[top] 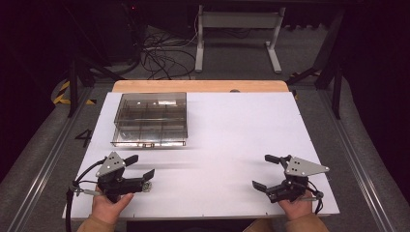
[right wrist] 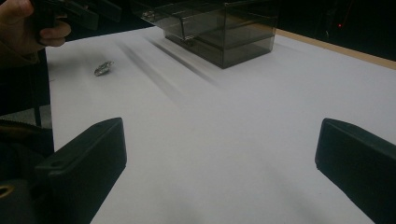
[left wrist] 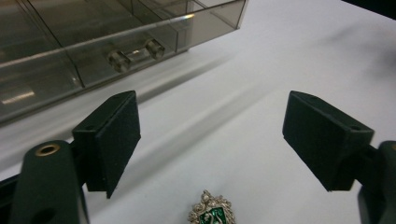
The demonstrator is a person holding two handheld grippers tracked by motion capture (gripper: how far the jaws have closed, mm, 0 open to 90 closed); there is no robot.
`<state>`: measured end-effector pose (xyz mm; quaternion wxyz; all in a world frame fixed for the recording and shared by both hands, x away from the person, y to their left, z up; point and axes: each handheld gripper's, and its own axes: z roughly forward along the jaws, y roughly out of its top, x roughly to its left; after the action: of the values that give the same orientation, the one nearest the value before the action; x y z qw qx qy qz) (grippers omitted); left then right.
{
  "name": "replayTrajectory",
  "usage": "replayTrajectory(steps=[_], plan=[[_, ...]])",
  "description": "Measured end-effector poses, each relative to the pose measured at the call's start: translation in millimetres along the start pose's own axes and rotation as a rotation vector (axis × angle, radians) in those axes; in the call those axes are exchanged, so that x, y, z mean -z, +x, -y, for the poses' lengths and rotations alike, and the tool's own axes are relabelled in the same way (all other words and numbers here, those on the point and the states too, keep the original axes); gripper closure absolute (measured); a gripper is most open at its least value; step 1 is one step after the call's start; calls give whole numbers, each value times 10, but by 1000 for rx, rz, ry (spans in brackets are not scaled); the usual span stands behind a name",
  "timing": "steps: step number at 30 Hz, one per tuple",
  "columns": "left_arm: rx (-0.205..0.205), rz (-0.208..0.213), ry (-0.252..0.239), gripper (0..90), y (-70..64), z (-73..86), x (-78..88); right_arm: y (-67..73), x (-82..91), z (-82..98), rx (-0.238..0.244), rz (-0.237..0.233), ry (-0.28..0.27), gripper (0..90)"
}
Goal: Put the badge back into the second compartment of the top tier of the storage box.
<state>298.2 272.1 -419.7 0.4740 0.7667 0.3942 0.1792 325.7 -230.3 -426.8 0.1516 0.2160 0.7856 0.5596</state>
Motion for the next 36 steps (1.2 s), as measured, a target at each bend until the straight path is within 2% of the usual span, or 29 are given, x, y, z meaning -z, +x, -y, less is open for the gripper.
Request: replayTrajectory(steps=[3, 9, 29, 33, 36], plan=[[24, 11, 39, 257, 0, 6, -13, 2, 6, -1, 1, 0, -2, 27], [30, -7, 115, 293, 11, 18, -55, 7, 4, -3, 4, -4, -2, 28], [54, -28, 278, 312, -25, 14, -120, 9, 1, -1, 6, -9, 1, 30], [89, -14, 347, 328, -18, 4, -150, 9, 2, -2, 5, -10, 0, 29], [104, -10, 368, 333, -10, 9, -165, 9, -2, -2, 7, -11, 2, 29]])
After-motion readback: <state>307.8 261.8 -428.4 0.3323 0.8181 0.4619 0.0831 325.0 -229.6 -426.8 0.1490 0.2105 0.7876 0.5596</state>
